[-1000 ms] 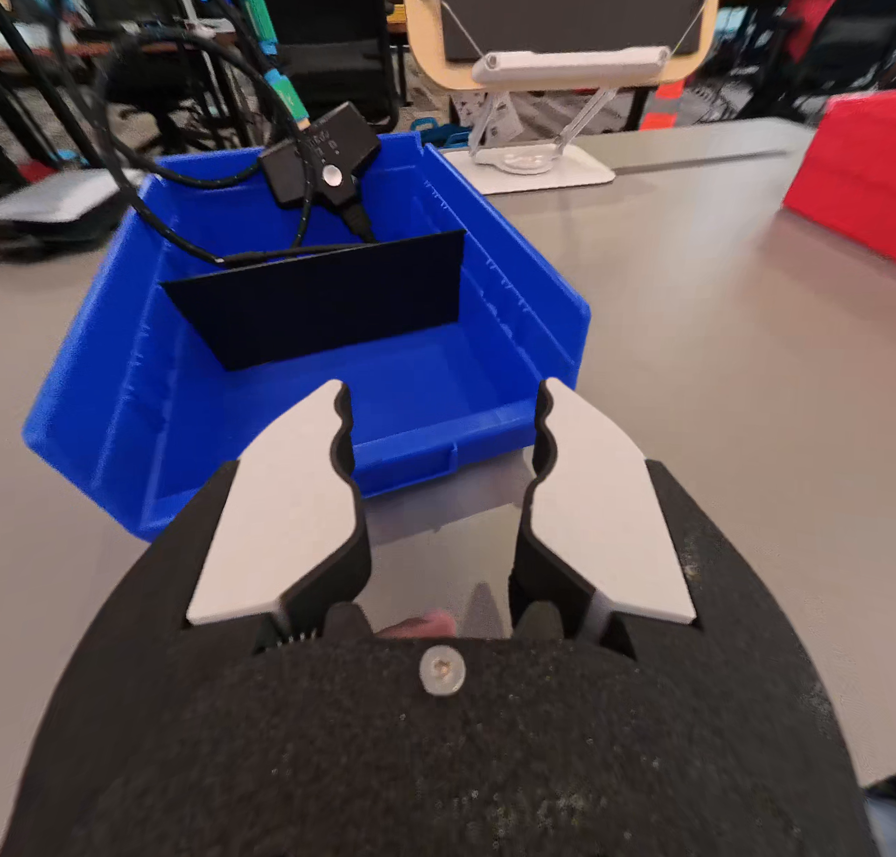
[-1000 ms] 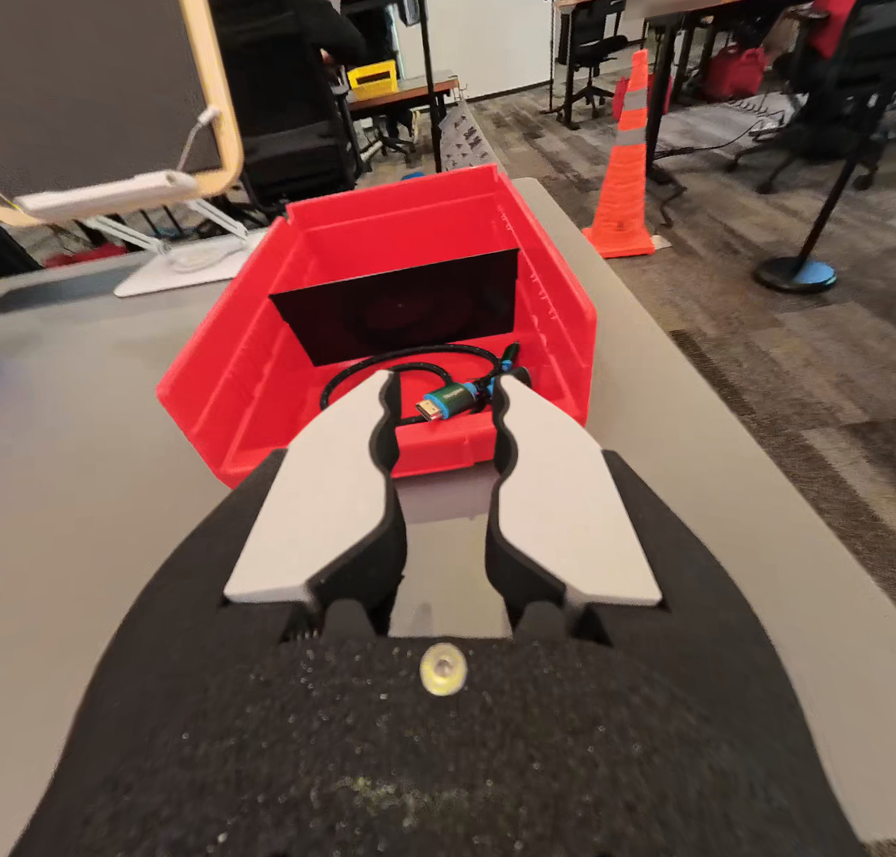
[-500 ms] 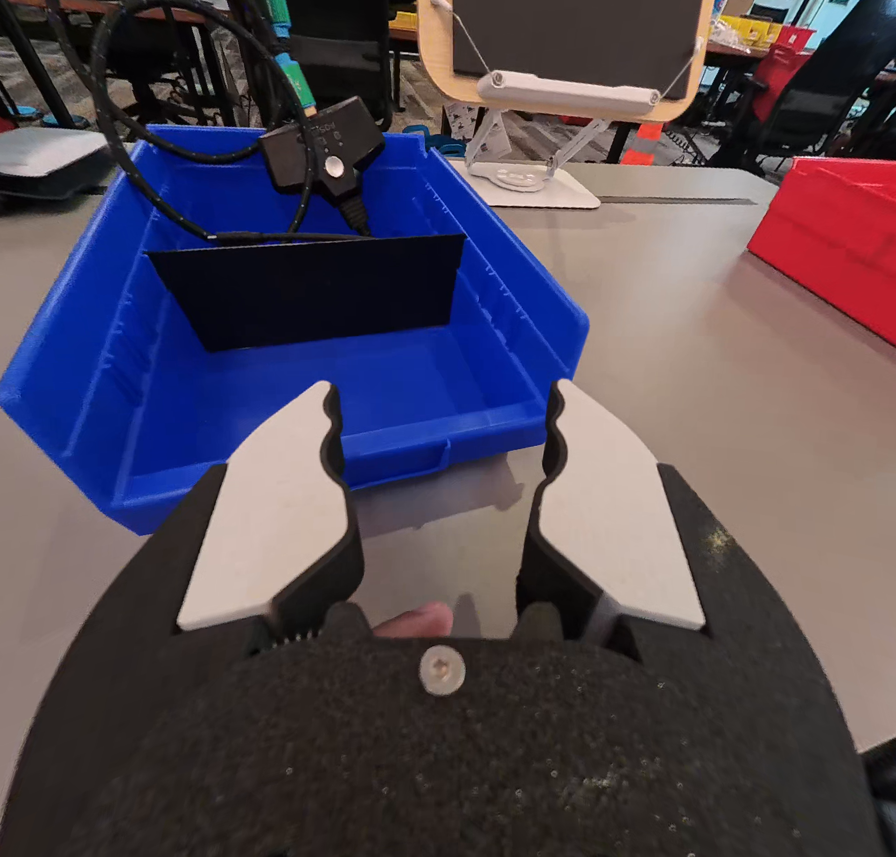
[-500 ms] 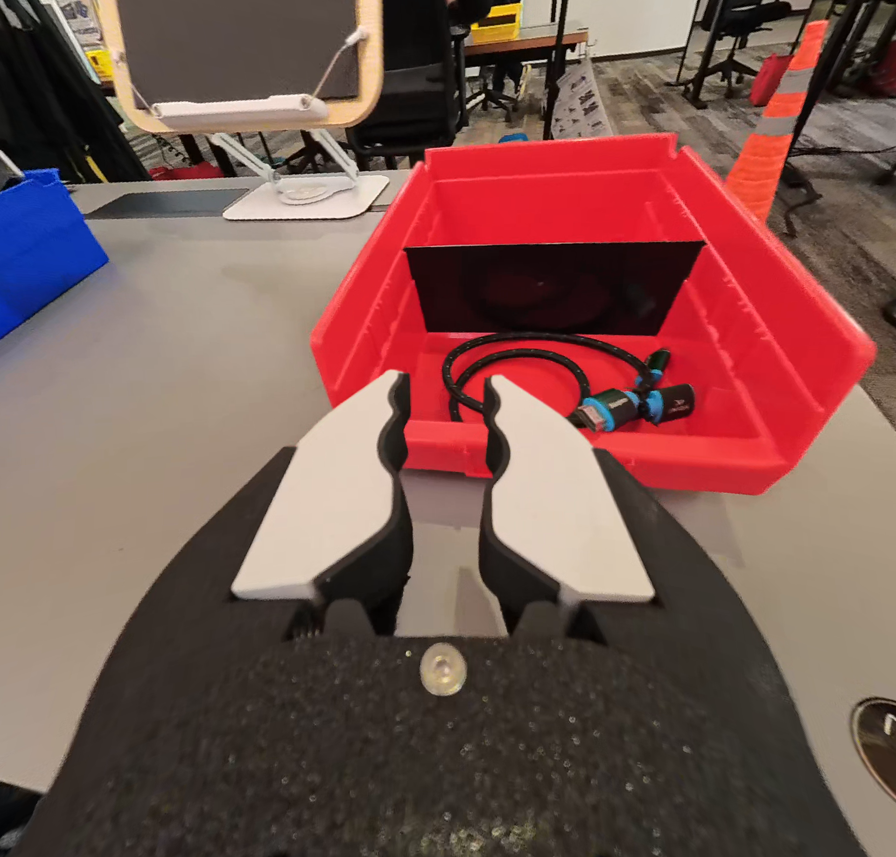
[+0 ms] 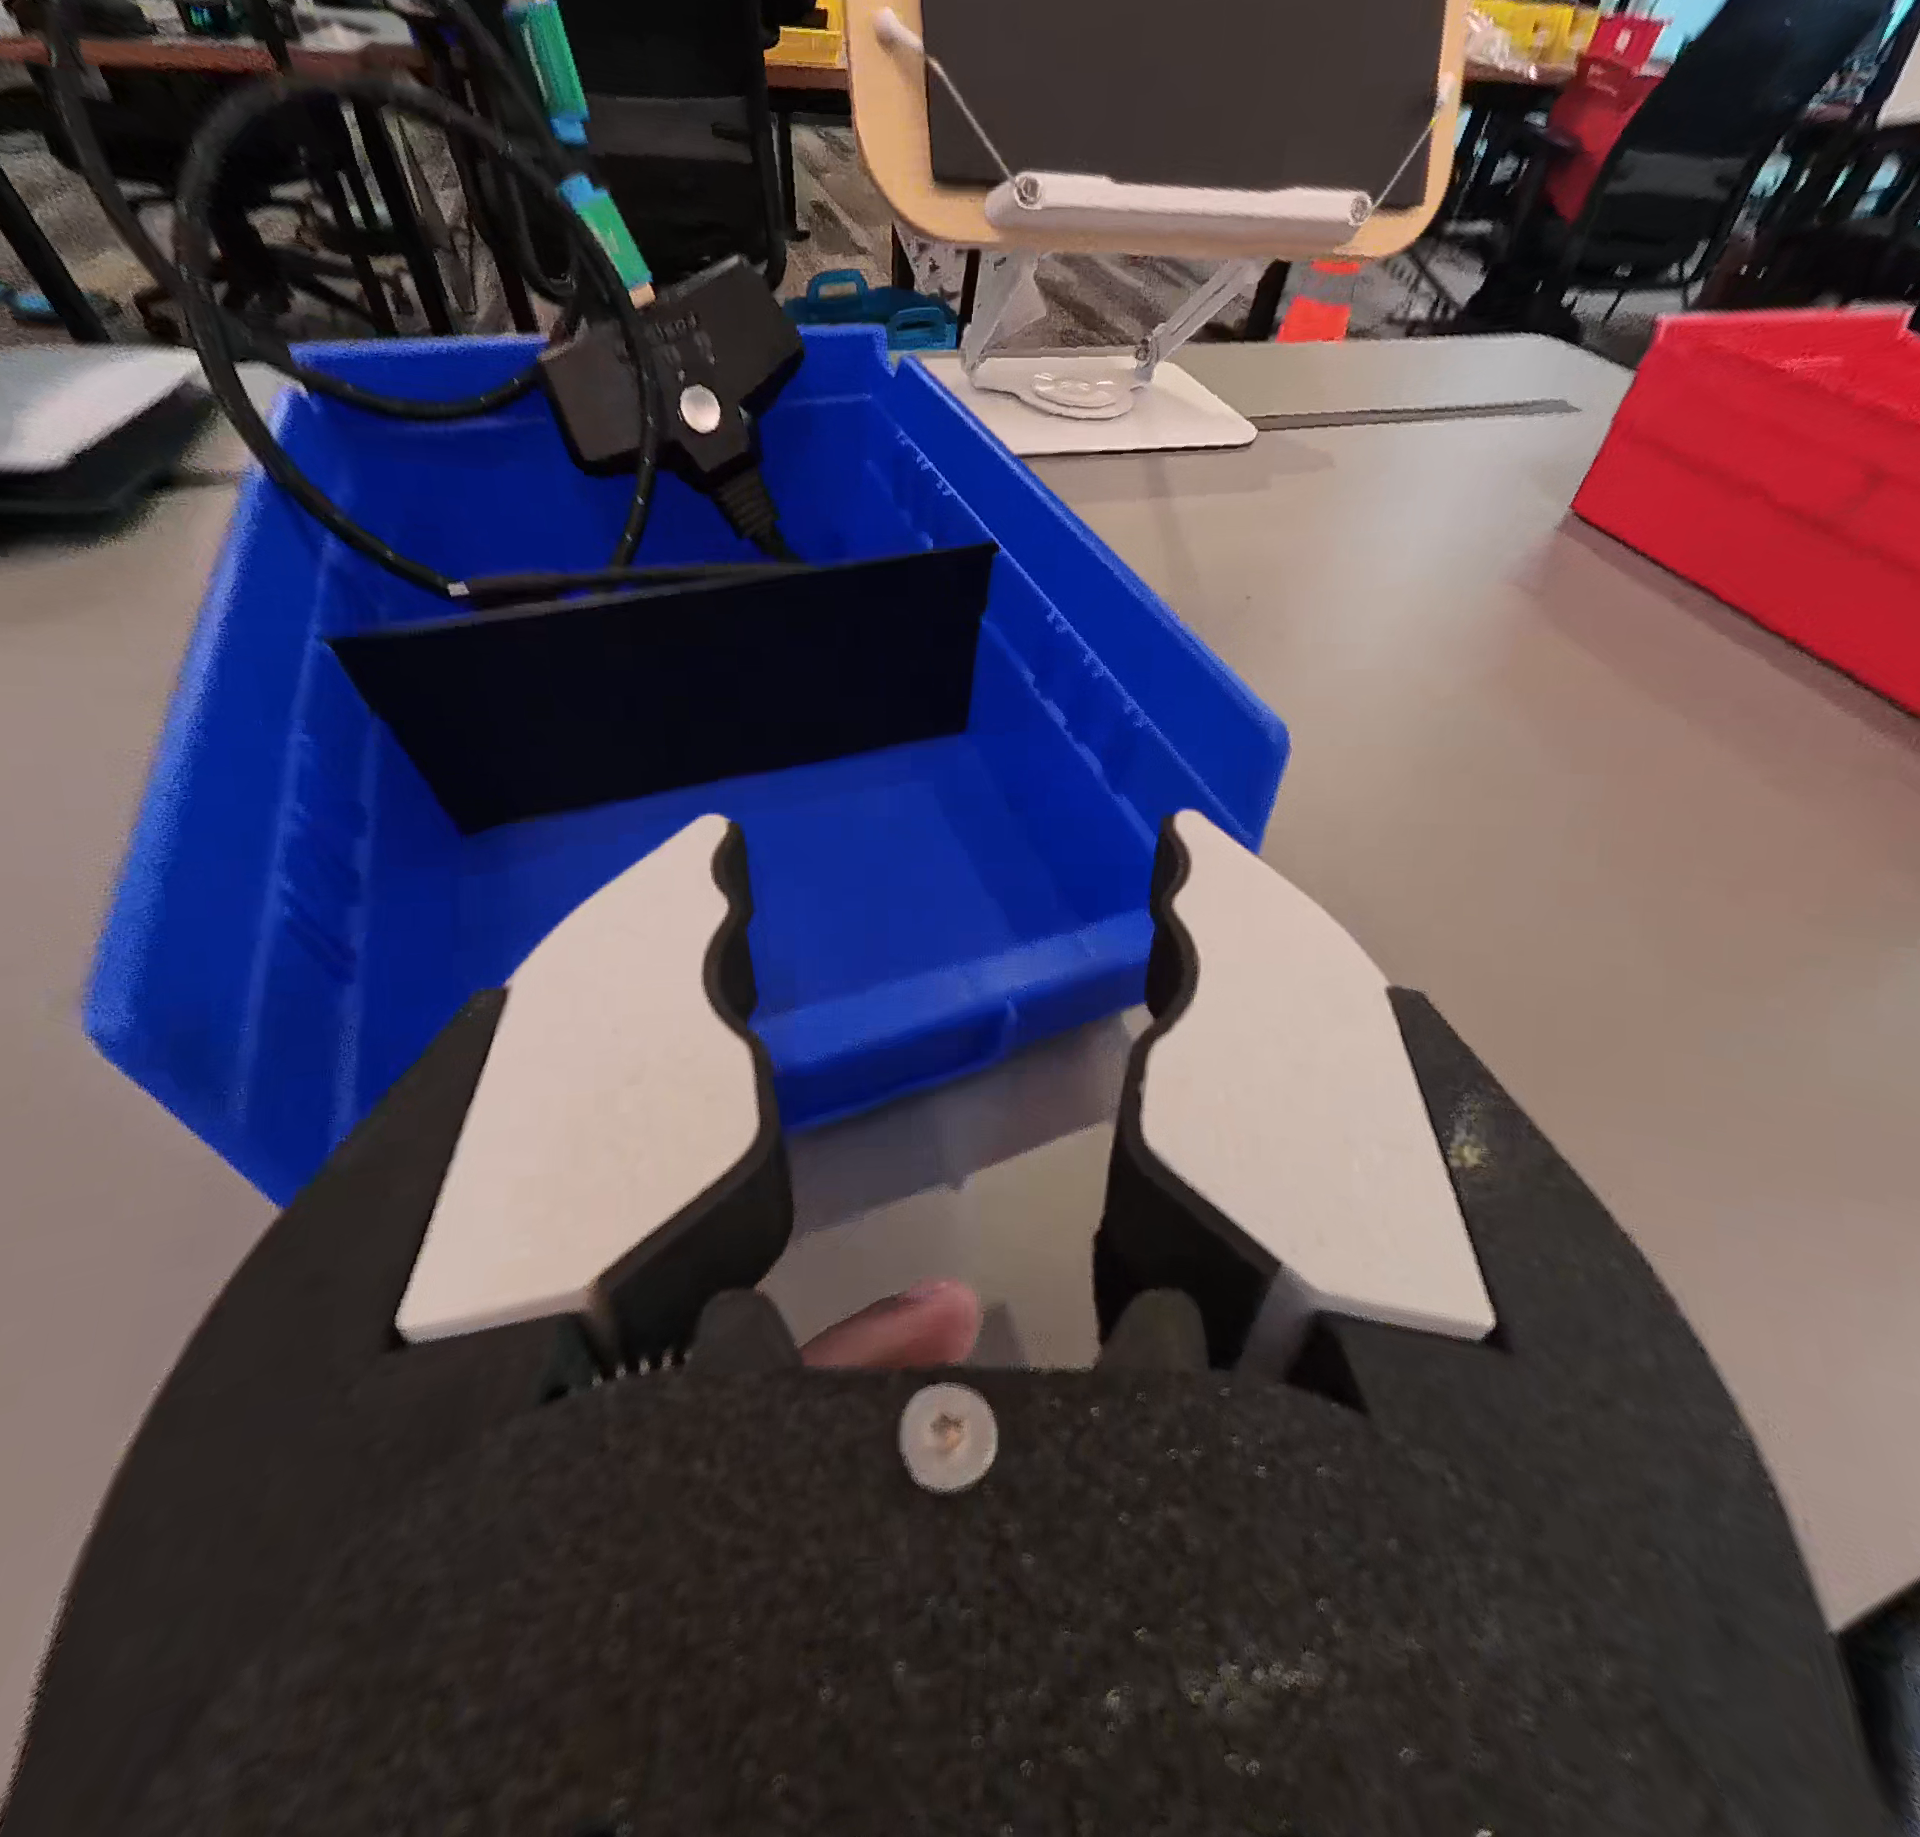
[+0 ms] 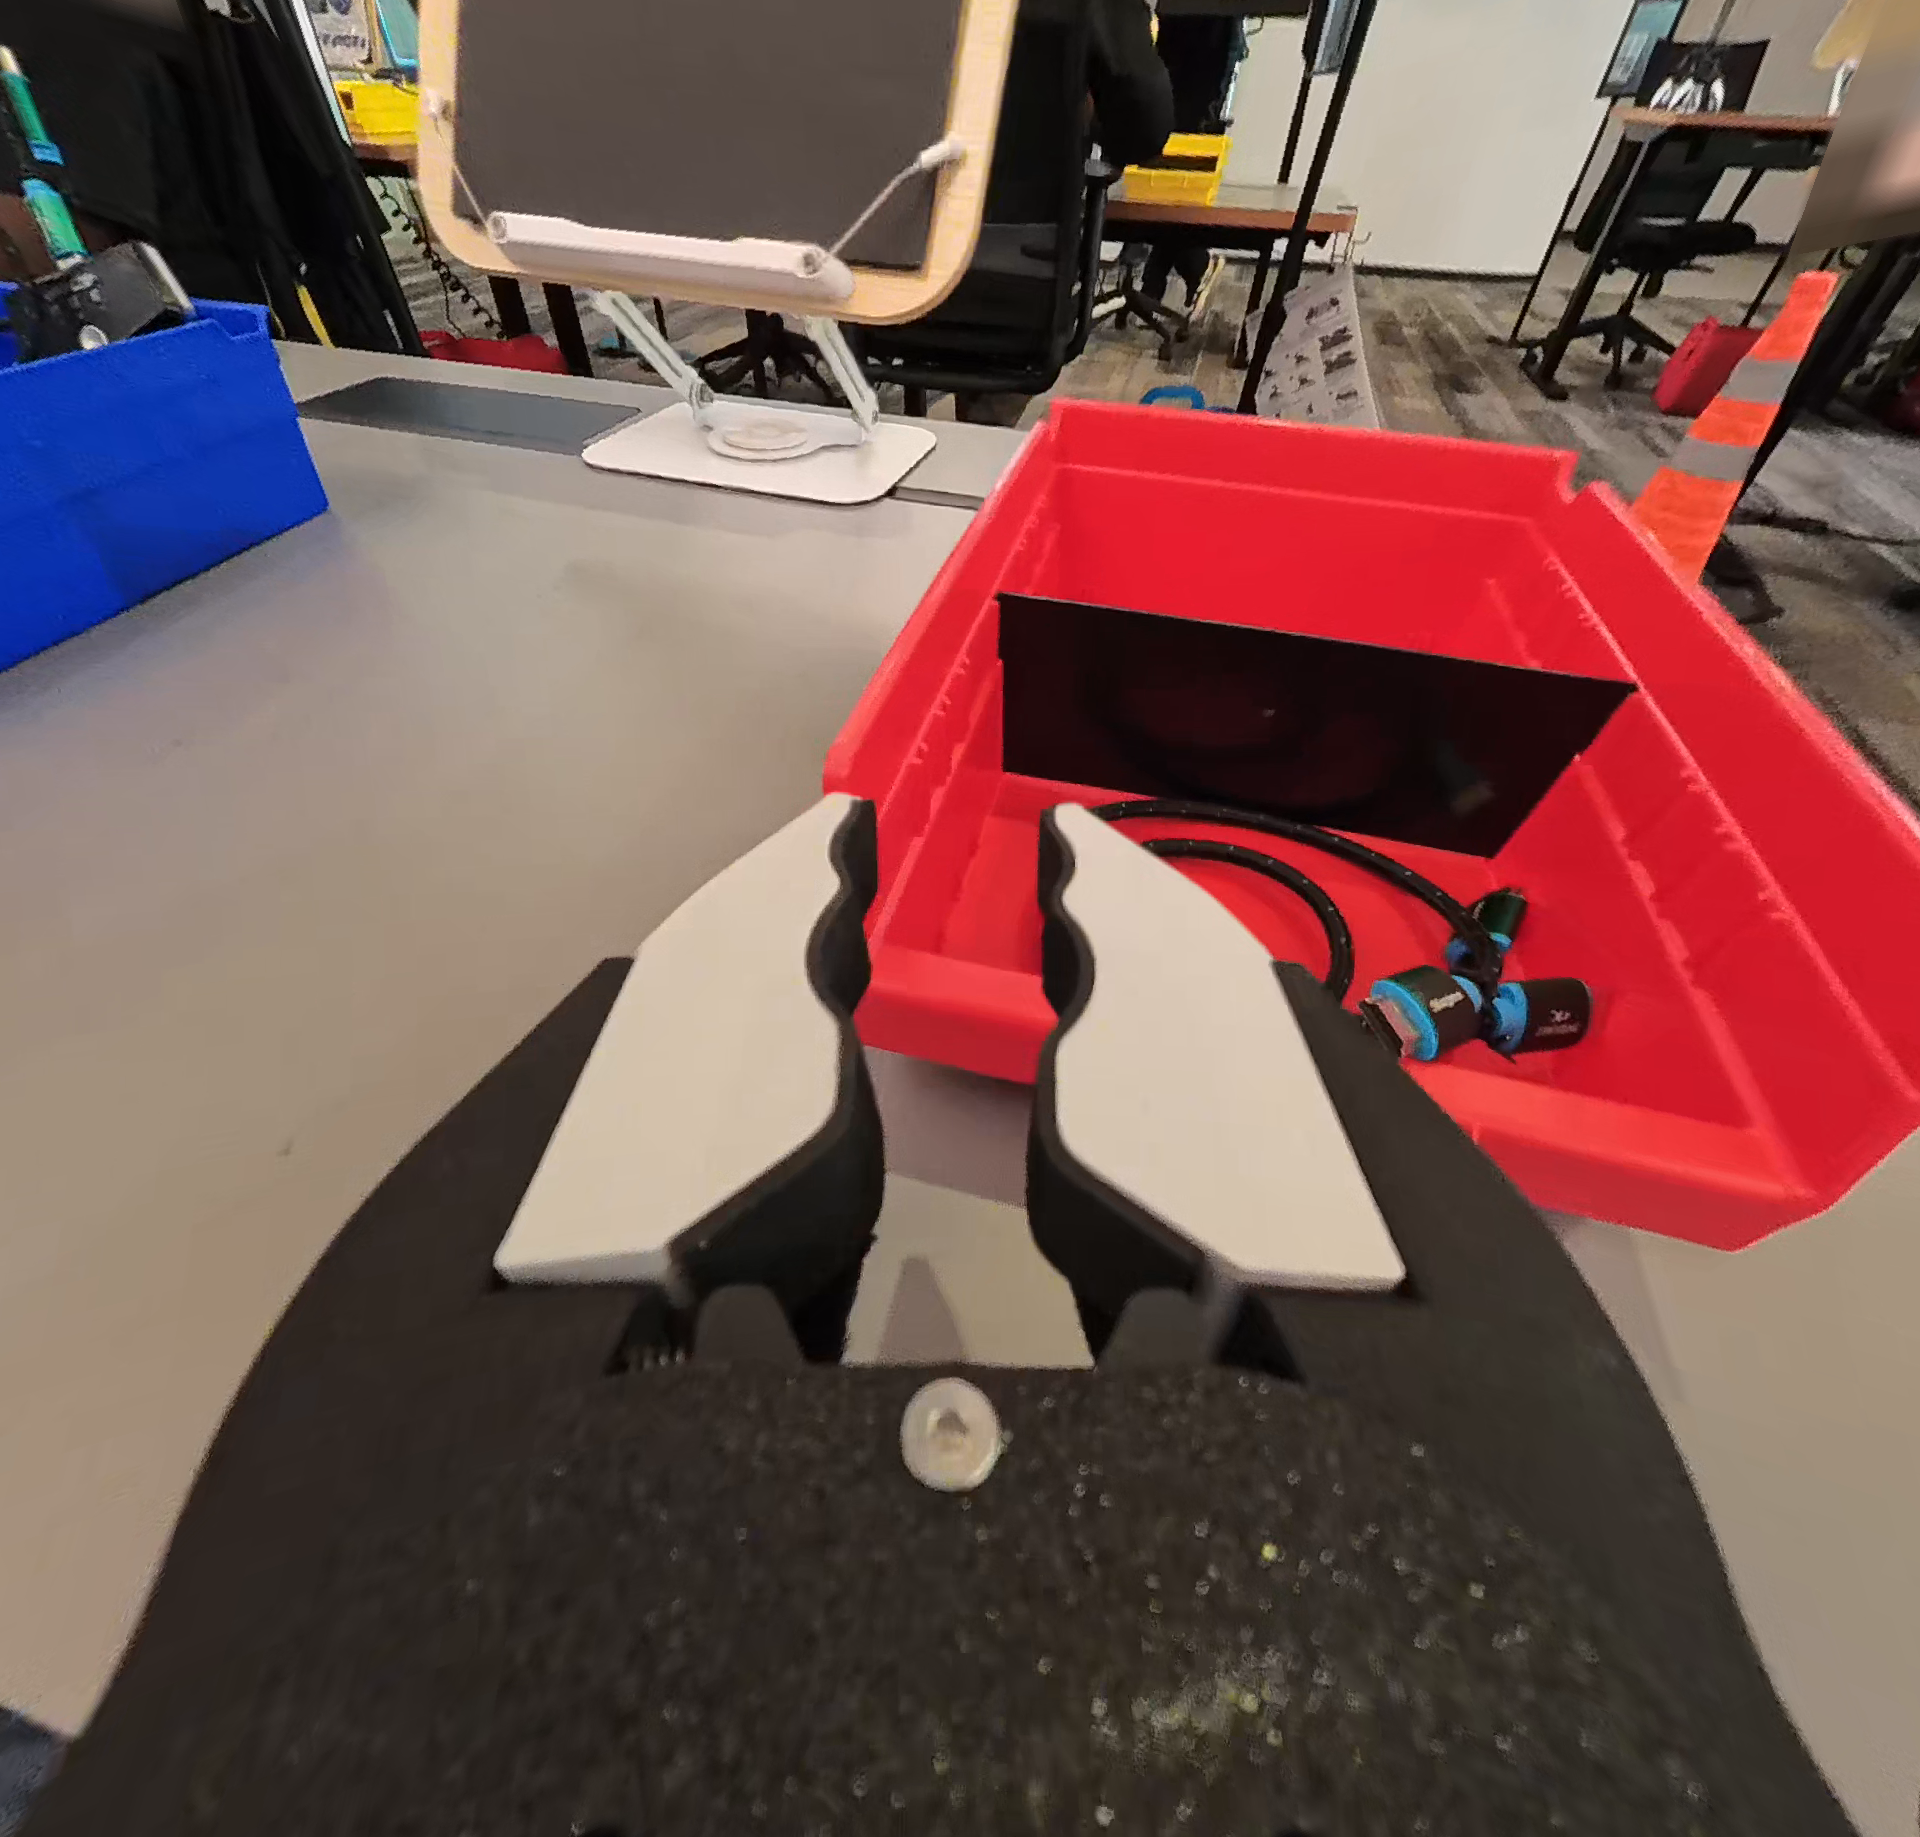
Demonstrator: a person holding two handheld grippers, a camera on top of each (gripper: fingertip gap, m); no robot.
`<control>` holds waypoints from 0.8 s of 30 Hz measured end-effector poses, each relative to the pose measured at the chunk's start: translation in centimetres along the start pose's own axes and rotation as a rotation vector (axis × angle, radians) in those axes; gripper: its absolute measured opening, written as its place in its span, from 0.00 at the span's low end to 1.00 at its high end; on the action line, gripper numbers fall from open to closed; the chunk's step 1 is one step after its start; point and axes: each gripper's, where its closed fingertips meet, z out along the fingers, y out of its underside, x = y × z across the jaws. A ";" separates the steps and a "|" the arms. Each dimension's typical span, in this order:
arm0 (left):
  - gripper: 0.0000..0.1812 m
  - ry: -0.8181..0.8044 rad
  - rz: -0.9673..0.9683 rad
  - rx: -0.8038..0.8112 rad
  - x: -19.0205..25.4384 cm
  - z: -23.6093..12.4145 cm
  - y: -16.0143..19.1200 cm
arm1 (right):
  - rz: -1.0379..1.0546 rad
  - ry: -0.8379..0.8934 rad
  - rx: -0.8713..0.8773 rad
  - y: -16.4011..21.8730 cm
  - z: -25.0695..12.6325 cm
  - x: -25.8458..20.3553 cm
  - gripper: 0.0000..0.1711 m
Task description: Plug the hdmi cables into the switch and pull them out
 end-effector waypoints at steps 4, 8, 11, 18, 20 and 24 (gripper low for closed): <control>0.36 0.088 0.103 -0.131 -1.1 2.1 -2.6 | -0.018 0.002 0.038 -0.5 0.1 0.0 0.18; 0.32 0.091 0.286 -0.379 -3.7 5.8 -4.3 | 0.017 -0.018 0.057 -0.6 0.4 0.2 0.18; 0.33 0.078 0.457 -0.618 -6.1 8.8 -3.6 | 0.025 -0.030 0.049 -0.4 0.9 0.3 0.17; 0.27 0.282 0.799 -0.950 -9.6 11.4 -0.7 | 0.015 -0.079 0.031 0.2 1.4 -1.0 0.15; 0.24 0.359 0.833 -0.984 -9.7 11.6 -1.1 | 0.002 -0.088 0.021 0.4 1.6 -1.3 0.15; 0.18 0.482 0.840 -1.010 -9.1 12.3 -2.8 | -0.009 -0.087 0.014 0.5 1.8 -1.3 0.15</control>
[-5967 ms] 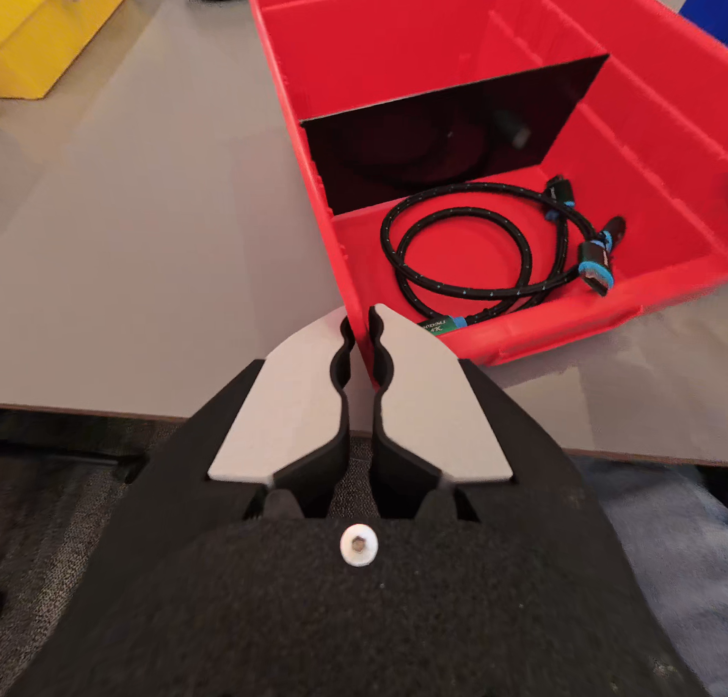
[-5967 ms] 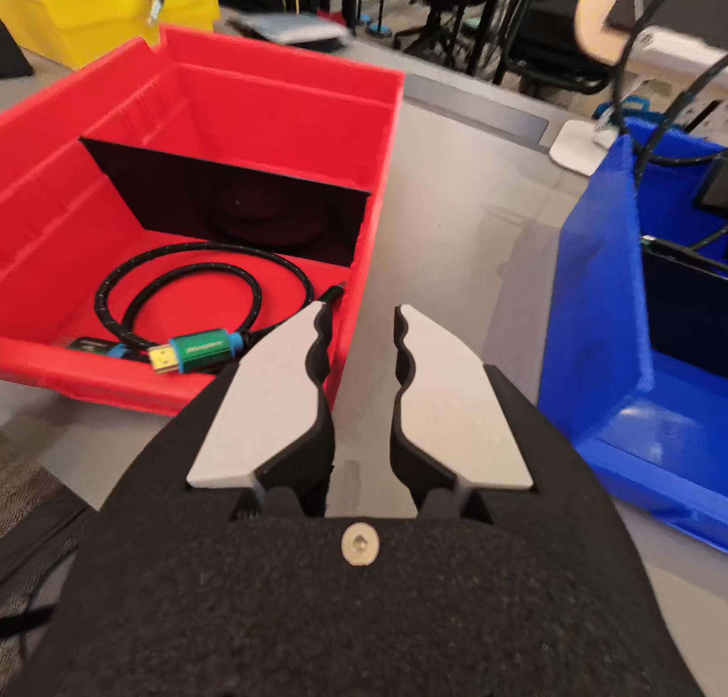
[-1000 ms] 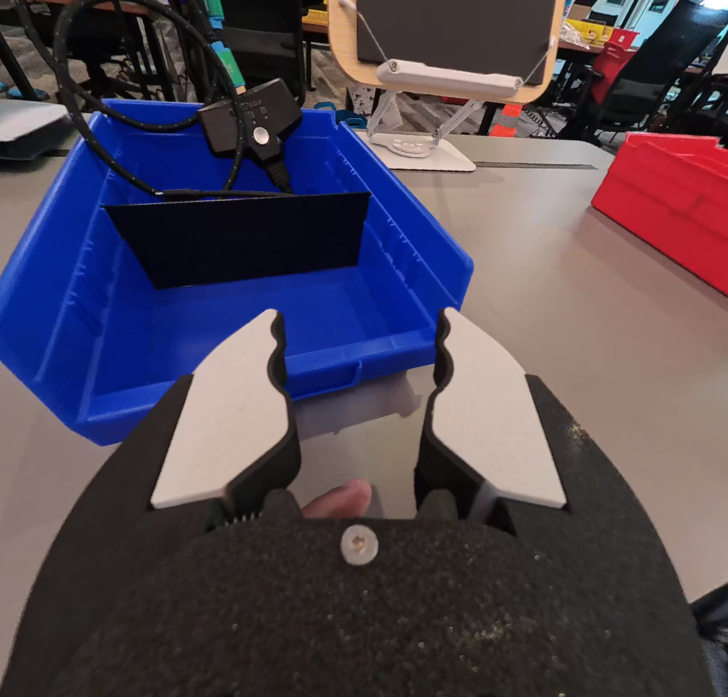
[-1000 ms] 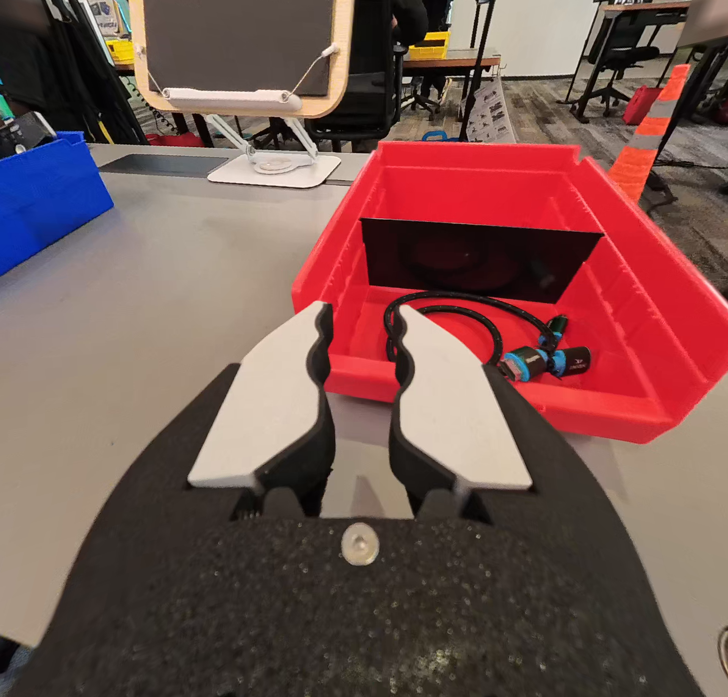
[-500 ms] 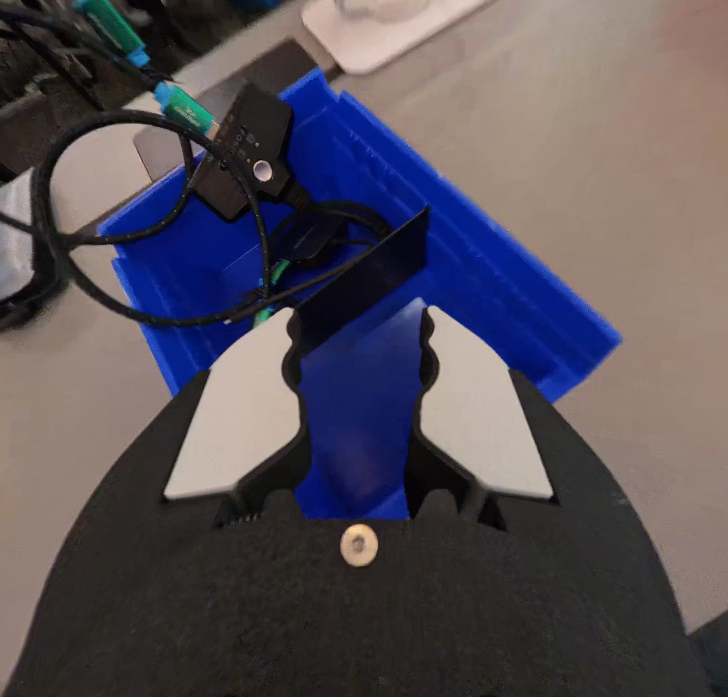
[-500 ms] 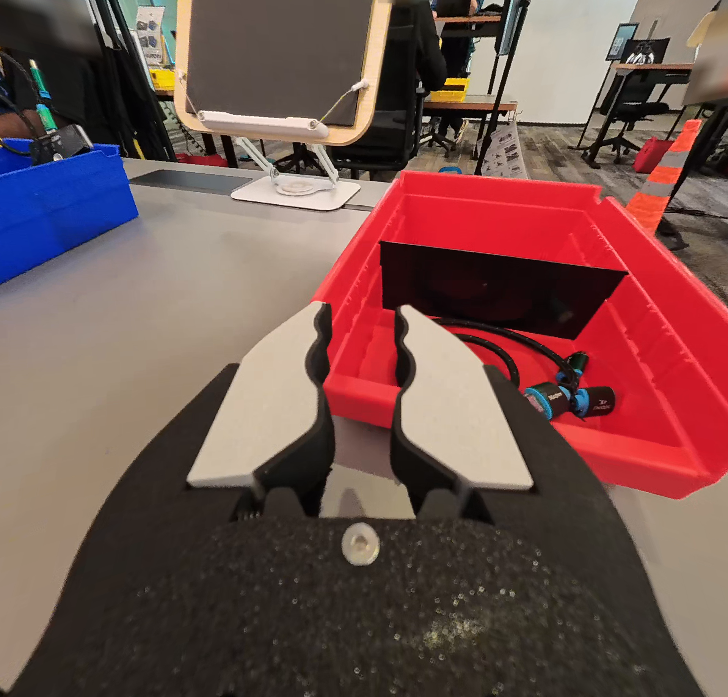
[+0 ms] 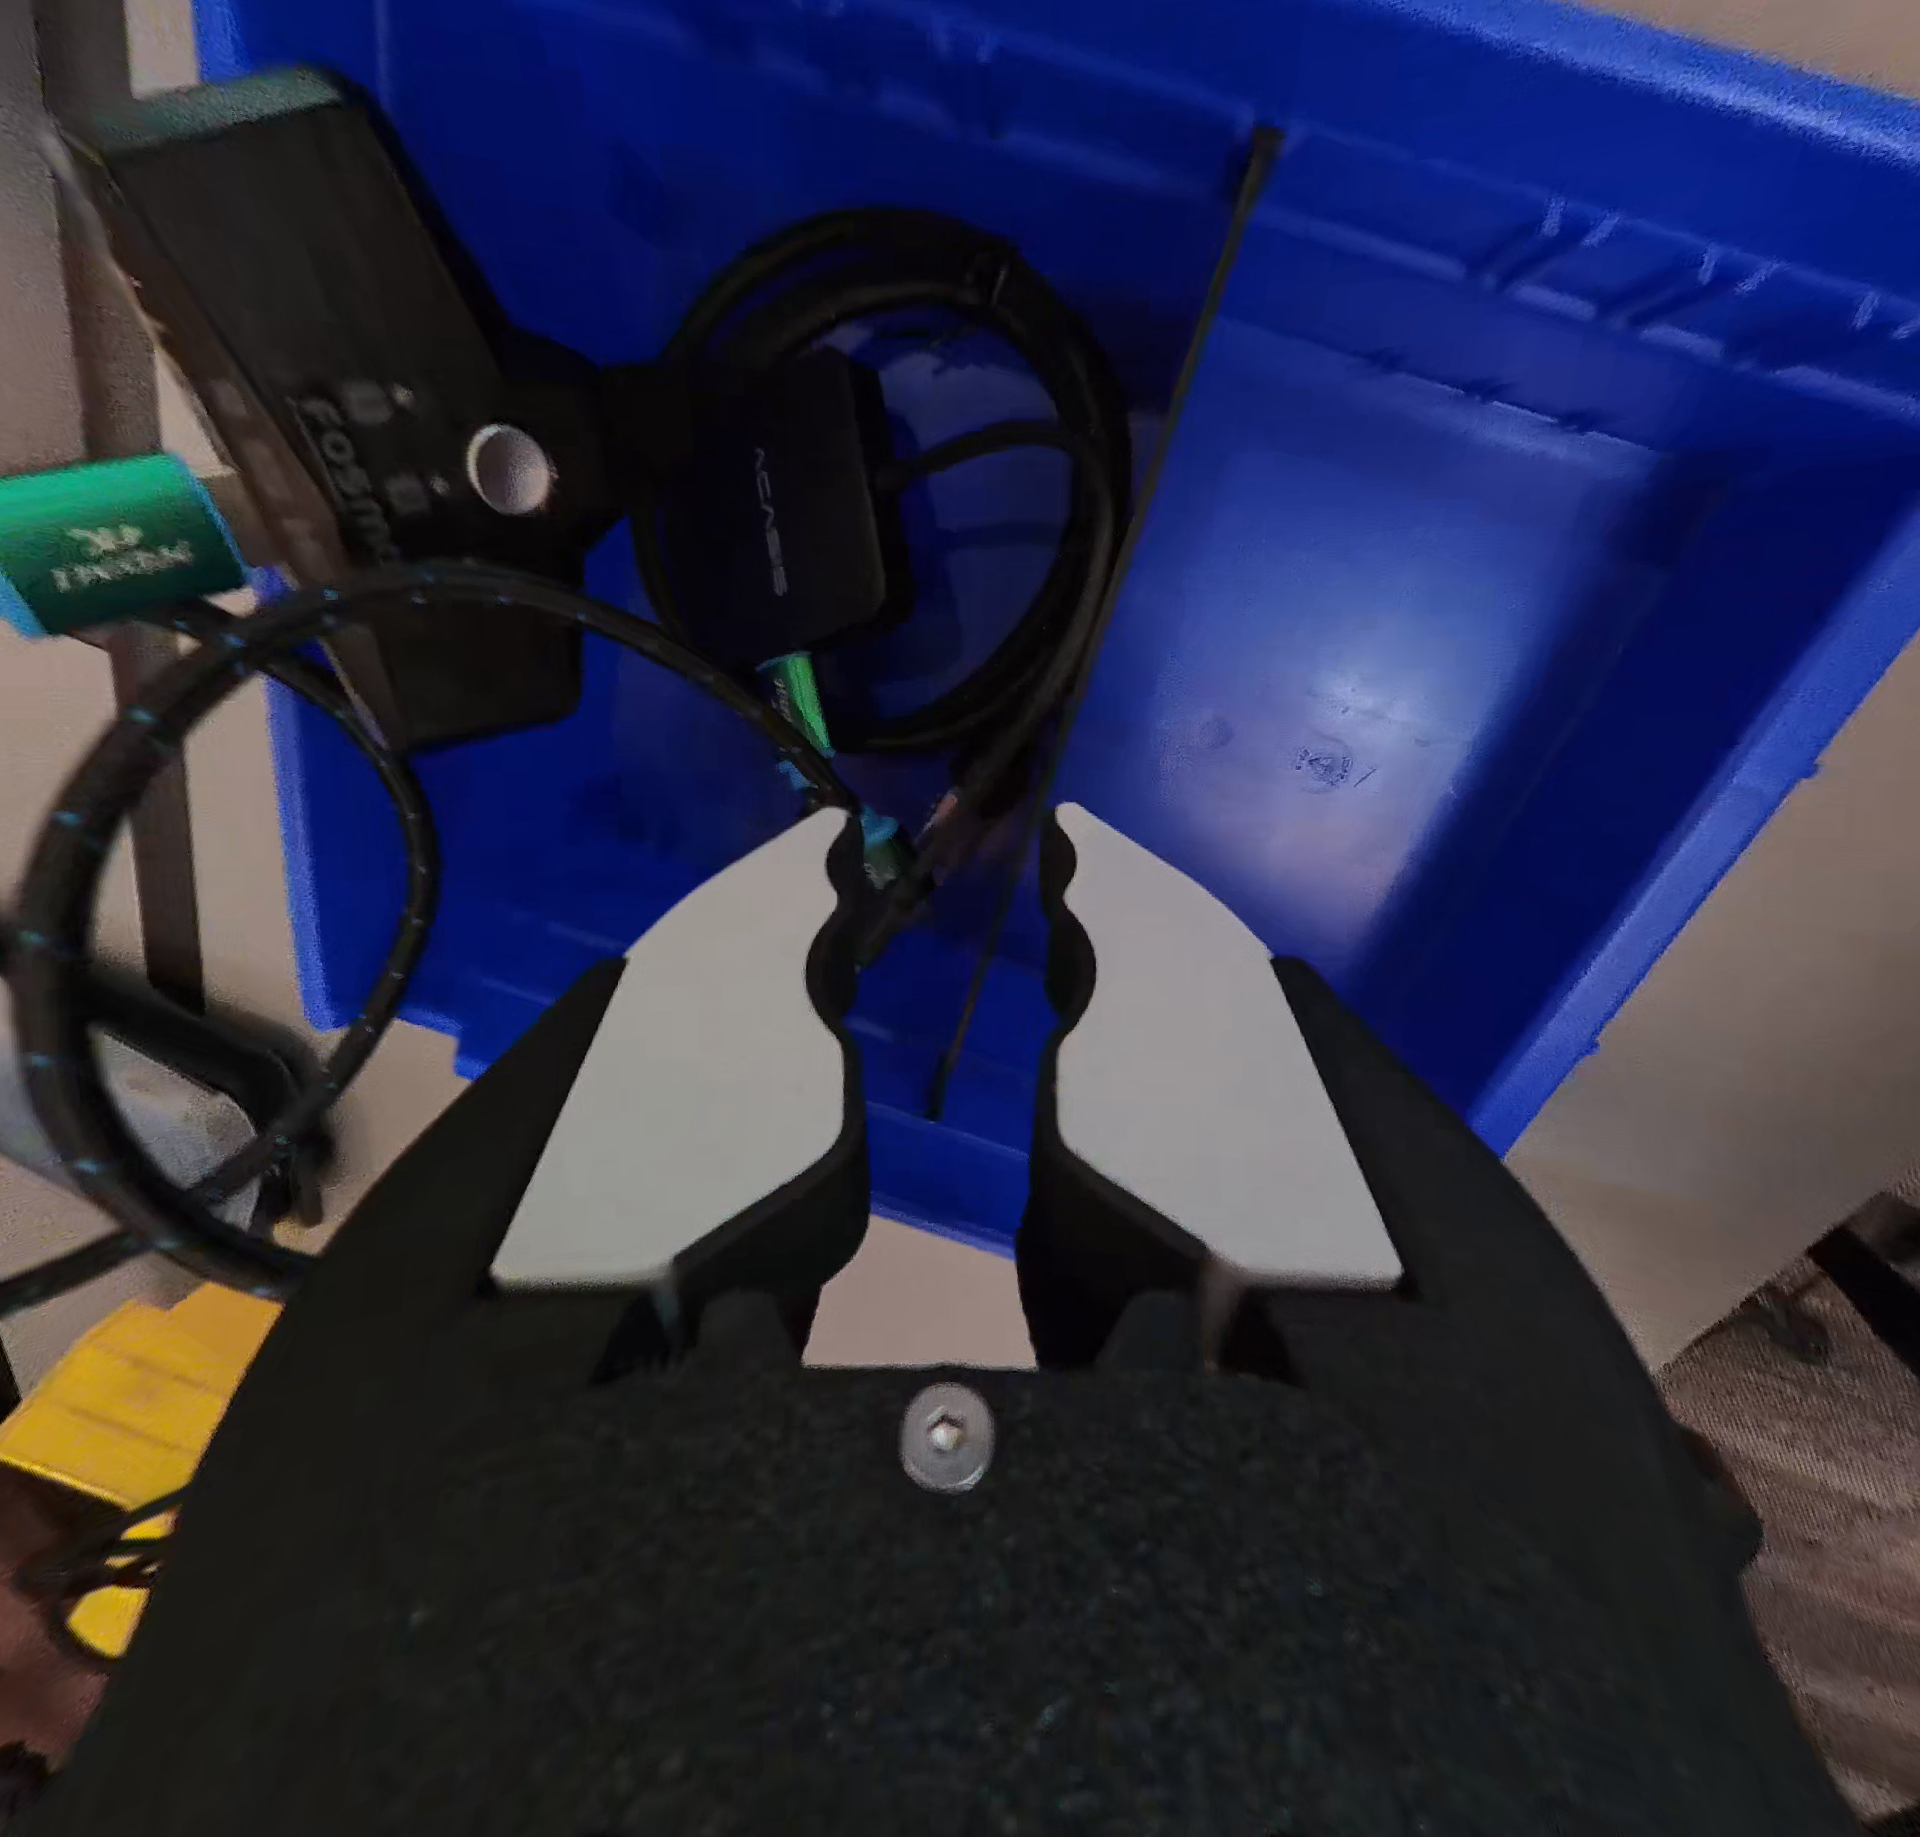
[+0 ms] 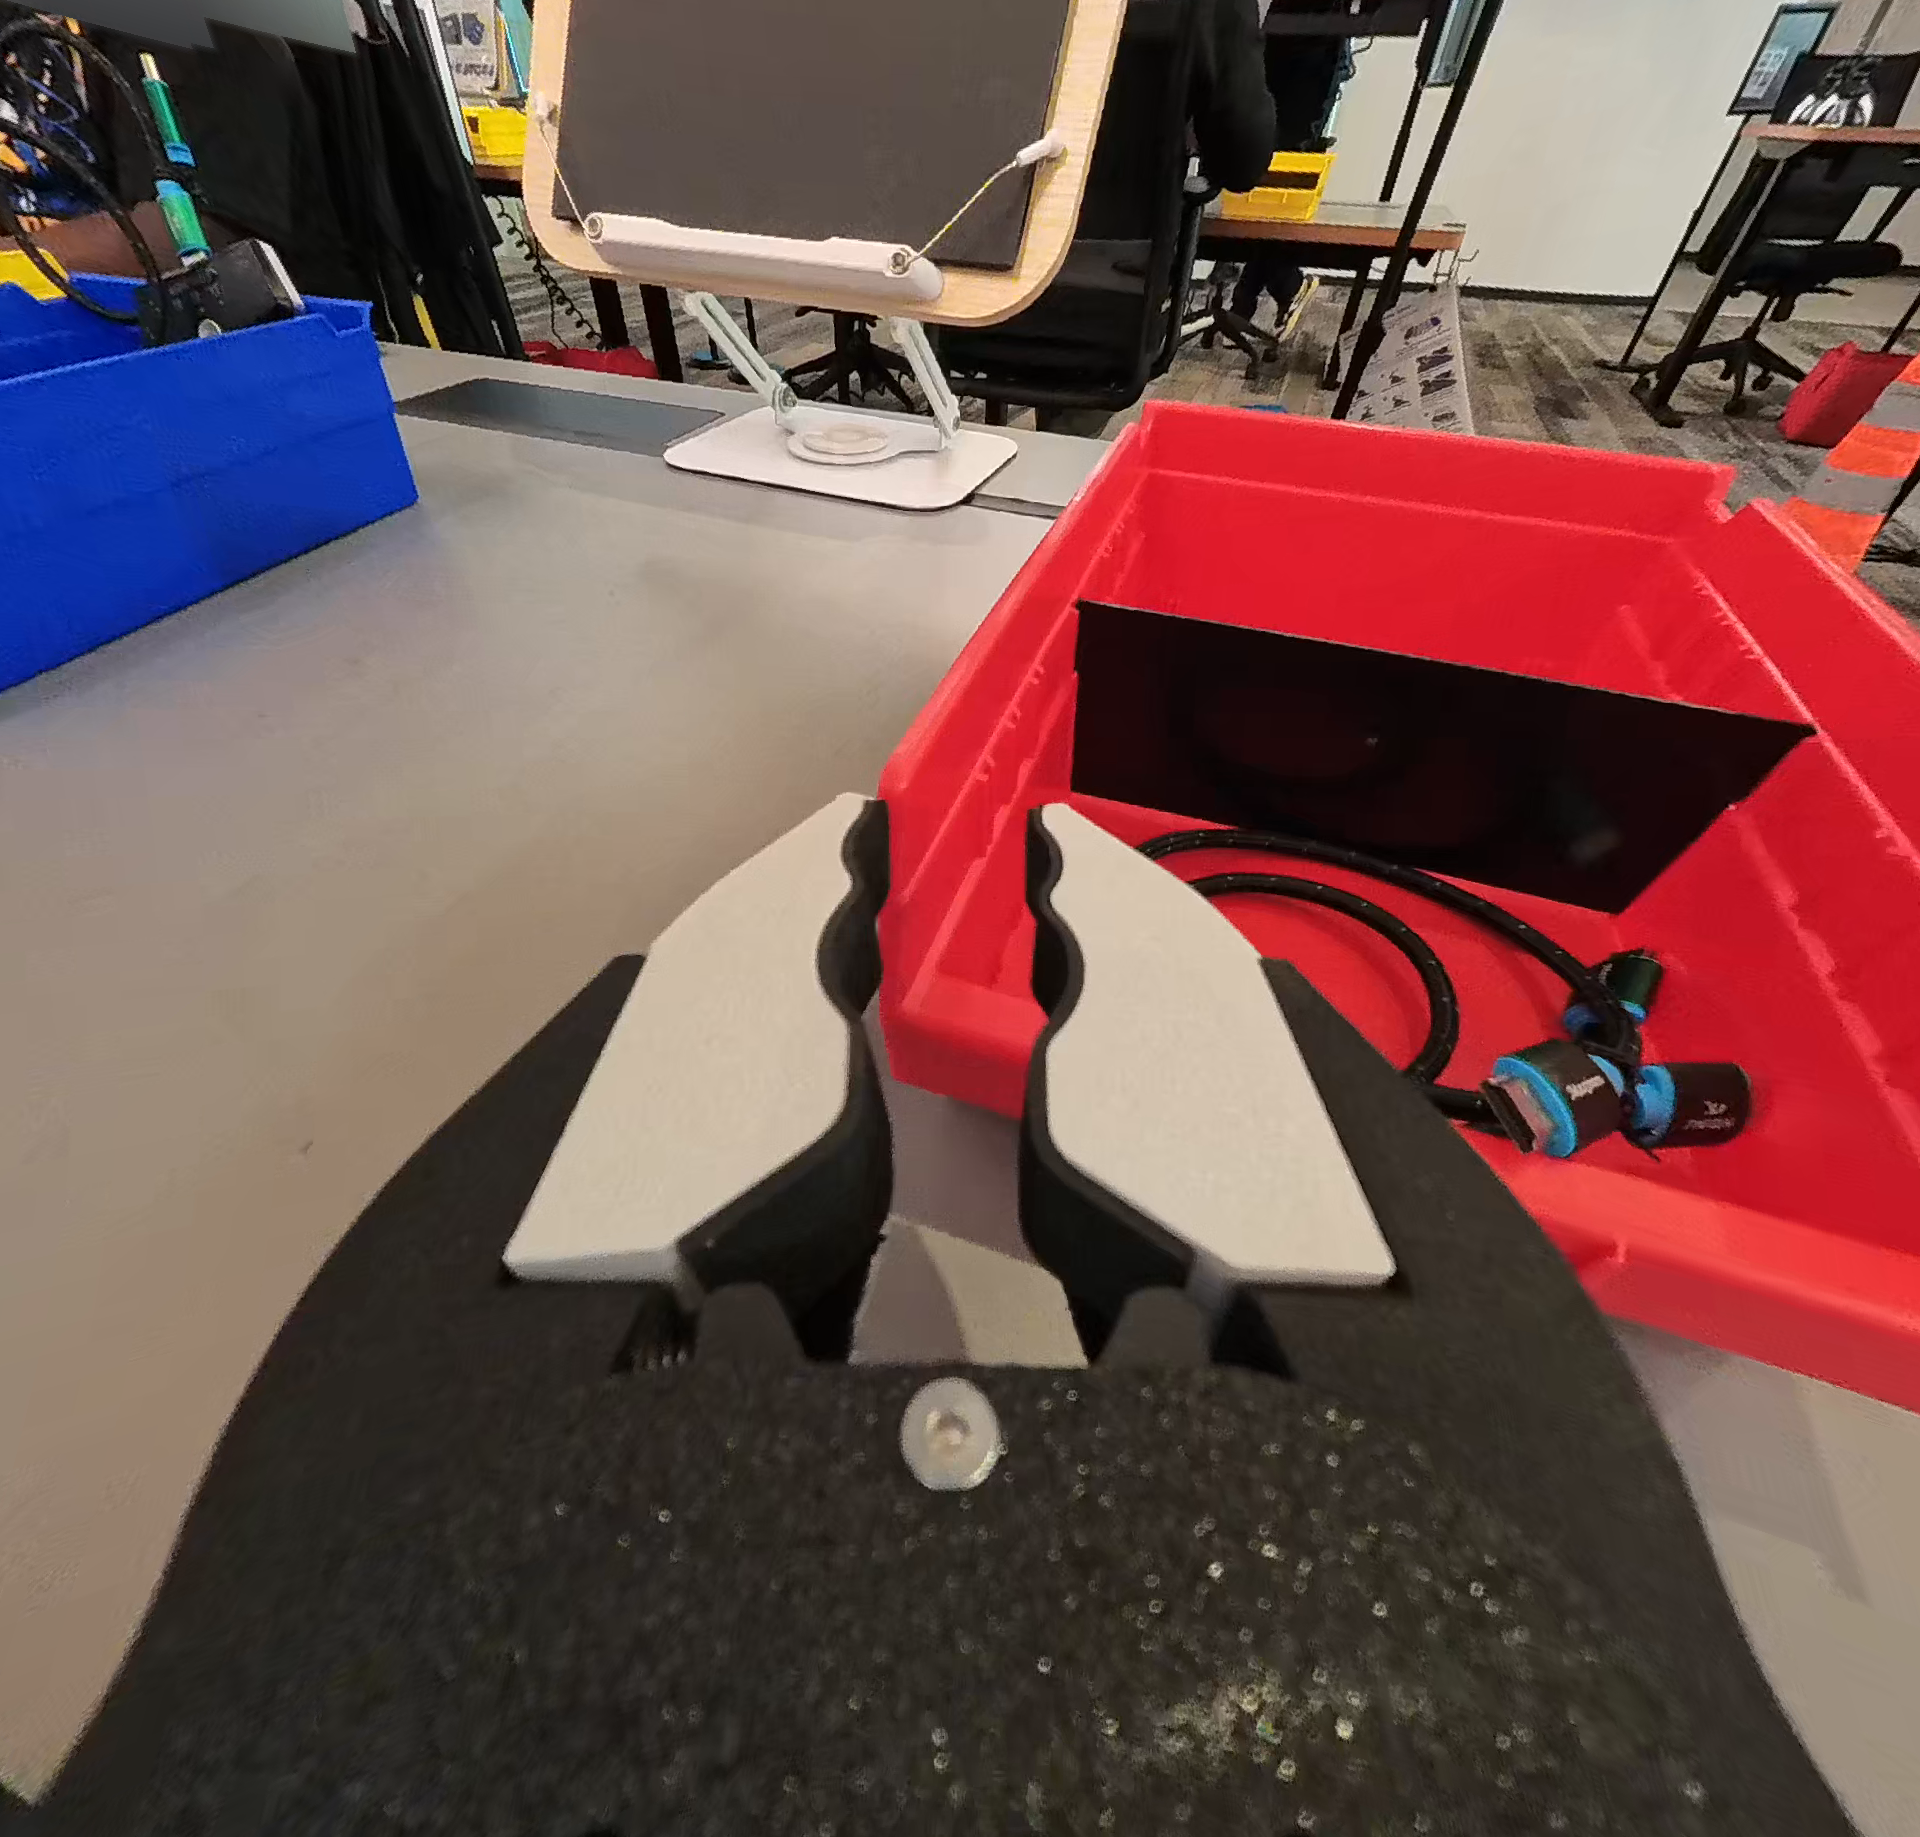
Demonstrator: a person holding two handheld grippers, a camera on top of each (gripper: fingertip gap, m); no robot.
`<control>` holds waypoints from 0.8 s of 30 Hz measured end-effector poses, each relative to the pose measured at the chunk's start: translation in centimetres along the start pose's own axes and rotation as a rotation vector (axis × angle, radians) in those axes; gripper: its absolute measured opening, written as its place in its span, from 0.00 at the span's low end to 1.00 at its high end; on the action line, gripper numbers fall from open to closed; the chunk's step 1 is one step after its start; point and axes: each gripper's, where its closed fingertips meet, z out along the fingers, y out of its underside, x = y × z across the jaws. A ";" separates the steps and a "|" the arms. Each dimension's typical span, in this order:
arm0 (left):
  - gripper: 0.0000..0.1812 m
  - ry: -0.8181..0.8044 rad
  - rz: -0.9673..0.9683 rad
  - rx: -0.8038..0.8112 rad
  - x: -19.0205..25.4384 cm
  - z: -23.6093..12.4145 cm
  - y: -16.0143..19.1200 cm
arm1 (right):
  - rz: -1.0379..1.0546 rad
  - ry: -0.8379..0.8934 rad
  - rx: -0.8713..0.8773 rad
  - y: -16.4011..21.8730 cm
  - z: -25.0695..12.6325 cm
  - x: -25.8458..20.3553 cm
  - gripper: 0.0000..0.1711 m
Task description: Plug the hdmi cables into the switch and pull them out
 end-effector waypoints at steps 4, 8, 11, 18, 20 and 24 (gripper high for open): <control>0.18 0.101 -0.024 0.007 -0.8 1.3 -2.4 | 0.006 0.003 0.005 -0.1 -0.1 0.1 0.14; 0.20 0.230 -0.244 -0.026 -0.5 3.3 -4.8 | -0.002 0.007 0.001 -0.1 -0.4 0.0 0.14; 0.24 0.249 -0.499 -0.084 0.0 3.9 -5.6 | -0.011 0.020 -0.005 0.1 -0.9 0.1 0.14; 0.31 0.229 -0.752 -0.299 1.6 5.2 -4.4 | 0.008 -0.018 0.010 -0.2 -1.1 0.2 0.13; 0.29 0.287 -0.799 -0.350 2.4 6.0 -4.2 | -0.014 -0.034 0.006 -0.3 -1.3 0.0 0.13; 0.05 0.399 -0.813 -0.355 3.0 6.4 -4.9 | -0.092 -0.039 -0.008 -0.2 -1.8 -0.5 0.13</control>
